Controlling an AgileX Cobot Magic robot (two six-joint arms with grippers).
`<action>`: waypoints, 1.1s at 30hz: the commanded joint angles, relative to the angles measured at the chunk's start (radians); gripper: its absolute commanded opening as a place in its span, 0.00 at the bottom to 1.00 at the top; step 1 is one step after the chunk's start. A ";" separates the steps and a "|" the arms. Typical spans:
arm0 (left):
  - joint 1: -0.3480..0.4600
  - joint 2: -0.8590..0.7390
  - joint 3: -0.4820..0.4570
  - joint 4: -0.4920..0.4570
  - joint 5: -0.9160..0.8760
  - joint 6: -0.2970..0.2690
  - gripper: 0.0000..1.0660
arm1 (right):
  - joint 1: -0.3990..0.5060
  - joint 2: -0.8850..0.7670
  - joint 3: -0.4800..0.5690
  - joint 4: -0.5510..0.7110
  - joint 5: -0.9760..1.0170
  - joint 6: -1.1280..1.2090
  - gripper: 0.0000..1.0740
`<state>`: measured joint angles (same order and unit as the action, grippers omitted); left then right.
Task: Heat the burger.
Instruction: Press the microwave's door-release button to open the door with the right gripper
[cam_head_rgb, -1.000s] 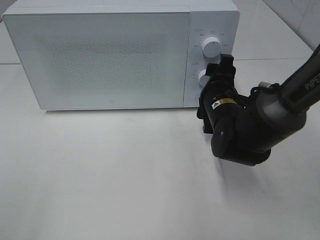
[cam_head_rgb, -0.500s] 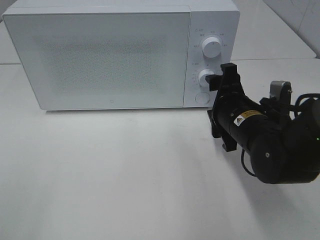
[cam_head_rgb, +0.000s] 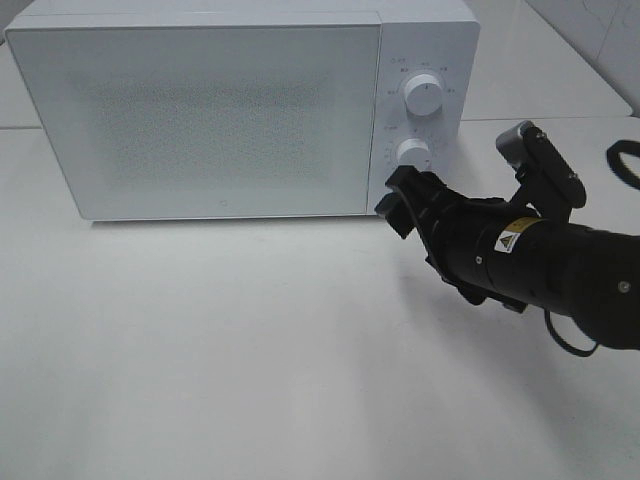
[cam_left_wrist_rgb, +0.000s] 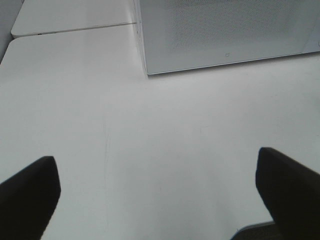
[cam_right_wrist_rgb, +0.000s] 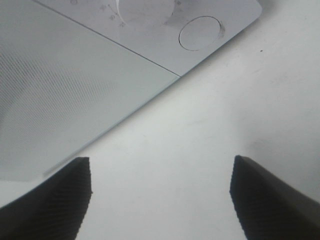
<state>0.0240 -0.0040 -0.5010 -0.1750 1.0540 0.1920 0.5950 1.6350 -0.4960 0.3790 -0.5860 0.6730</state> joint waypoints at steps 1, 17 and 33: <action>0.001 -0.028 0.001 -0.006 -0.009 0.001 0.95 | -0.060 -0.075 -0.040 -0.039 0.246 -0.284 0.71; 0.001 -0.028 0.001 -0.006 -0.009 0.001 0.95 | -0.133 -0.166 -0.271 -0.196 1.097 -0.727 0.71; 0.001 -0.028 0.001 -0.006 -0.009 0.001 0.95 | -0.133 -0.491 -0.321 -0.297 1.567 -0.725 0.71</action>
<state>0.0240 -0.0040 -0.5010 -0.1750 1.0540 0.1920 0.4640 1.1530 -0.8110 0.0860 0.9550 -0.0410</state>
